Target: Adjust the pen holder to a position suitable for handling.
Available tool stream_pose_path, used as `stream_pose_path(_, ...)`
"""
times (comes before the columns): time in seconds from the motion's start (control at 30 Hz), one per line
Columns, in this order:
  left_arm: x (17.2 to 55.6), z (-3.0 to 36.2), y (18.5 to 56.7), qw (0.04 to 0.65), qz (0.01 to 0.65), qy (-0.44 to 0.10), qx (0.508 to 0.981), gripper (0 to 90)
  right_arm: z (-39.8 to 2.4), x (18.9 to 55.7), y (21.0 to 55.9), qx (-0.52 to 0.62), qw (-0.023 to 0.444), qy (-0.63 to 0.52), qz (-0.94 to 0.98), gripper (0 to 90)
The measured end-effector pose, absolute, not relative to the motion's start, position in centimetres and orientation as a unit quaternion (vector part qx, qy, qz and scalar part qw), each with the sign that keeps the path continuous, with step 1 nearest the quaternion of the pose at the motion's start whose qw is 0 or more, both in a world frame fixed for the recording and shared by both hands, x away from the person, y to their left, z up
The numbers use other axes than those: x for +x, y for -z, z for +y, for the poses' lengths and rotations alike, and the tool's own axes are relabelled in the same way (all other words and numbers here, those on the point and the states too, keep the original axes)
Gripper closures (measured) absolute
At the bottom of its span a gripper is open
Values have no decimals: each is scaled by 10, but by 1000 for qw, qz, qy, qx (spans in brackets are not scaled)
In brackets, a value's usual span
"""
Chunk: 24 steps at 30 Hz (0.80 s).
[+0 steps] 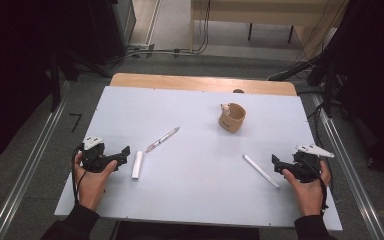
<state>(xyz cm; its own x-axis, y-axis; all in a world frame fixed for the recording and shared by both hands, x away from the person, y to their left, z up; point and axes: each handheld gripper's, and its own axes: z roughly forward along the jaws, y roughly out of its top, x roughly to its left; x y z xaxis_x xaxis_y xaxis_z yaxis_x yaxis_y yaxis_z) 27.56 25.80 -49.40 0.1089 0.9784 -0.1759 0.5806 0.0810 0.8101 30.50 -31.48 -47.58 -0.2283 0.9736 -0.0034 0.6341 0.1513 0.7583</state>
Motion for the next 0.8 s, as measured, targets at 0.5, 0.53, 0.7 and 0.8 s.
stream_pose_path(0.5, 279, 258, 497, 396, 616, -251, 633, 50, -299, 319, 466, 549, 268, -335, 717, 48)
stream_pose_path(0.53, 279, 258, 497, 397, 616, -251, 633, 51, -297, 321, 465, 546, 269, -336, 719, 49)
stream_pose_path(0.7, 280, 257, 497, 398, 615, -249, 634, 52, -292, 324, 464, 540, 270, -335, 723, 51)
stream_pose_path(0.8, 280, 256, 497, 400, 613, -251, 634, 53, -288, 328, 462, 537, 270, -342, 723, 51)
